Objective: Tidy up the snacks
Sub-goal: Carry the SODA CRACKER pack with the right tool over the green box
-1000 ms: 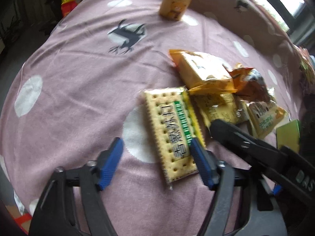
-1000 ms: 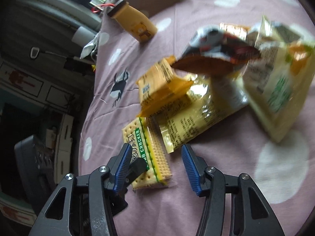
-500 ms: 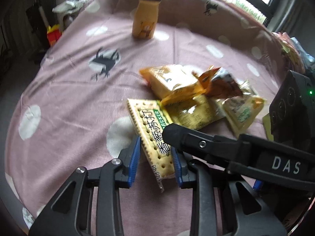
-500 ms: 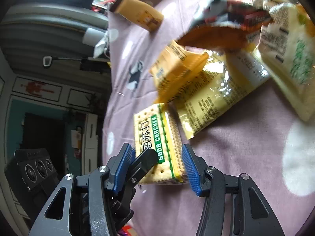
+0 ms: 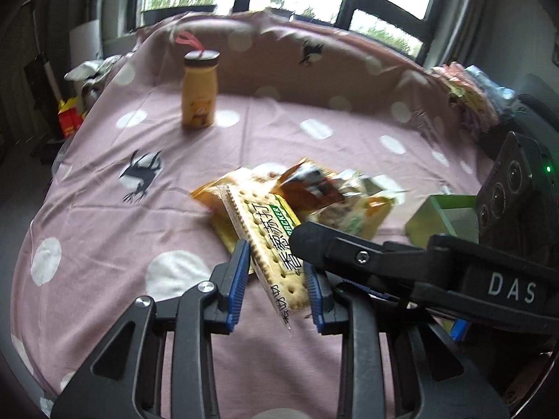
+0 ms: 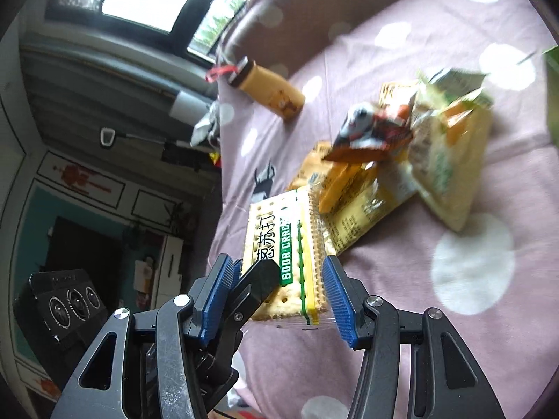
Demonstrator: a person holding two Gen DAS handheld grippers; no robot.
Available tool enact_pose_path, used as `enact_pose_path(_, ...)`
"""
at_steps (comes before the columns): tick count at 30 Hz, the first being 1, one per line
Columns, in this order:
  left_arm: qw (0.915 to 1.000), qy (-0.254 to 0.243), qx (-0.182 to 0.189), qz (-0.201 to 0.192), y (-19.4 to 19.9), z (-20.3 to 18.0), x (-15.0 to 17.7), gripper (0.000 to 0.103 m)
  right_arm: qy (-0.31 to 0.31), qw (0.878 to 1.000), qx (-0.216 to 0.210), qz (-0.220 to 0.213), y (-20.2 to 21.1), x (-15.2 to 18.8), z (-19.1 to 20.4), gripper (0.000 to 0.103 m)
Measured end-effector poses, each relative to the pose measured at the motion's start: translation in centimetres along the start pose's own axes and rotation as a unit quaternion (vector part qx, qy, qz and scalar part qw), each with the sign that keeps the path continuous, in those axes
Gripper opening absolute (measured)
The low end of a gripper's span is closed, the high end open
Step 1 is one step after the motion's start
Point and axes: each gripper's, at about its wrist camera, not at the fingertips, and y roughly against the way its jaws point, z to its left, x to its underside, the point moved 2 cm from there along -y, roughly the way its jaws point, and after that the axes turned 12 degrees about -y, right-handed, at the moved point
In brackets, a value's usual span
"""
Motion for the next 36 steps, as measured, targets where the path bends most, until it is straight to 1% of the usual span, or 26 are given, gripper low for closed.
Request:
enact_pose_path(4,0.999,-0.021,0.022,-0.031,1.0,-2.3,-0.8,0.029,0.004,0.999,-0.004,-0.04,3.0,0.0,0.0,0.056)
enact_pose_path(11,0.9961,-0.036,0.047,-0.065,1.6,-5.1,-2.0,0.029,0.008,0.996,-0.004,-0.086,6.9,-0.4,-0.4,0.056)
enact_pose_path(24,0.9915,-0.05,0.082,-0.088,1.5,-9.1,-3.2,0.029,-0.005,0.991,0.002,-0.134,11.4,-0.9,-1.9,0.056)
enact_pose_path(36,0.984,-0.061,0.131,-0.104,1.1,-13.0,-4.2,0.029,-0.015,0.982,0.024,-0.188,15.6,-1.3,-3.2,0.056)
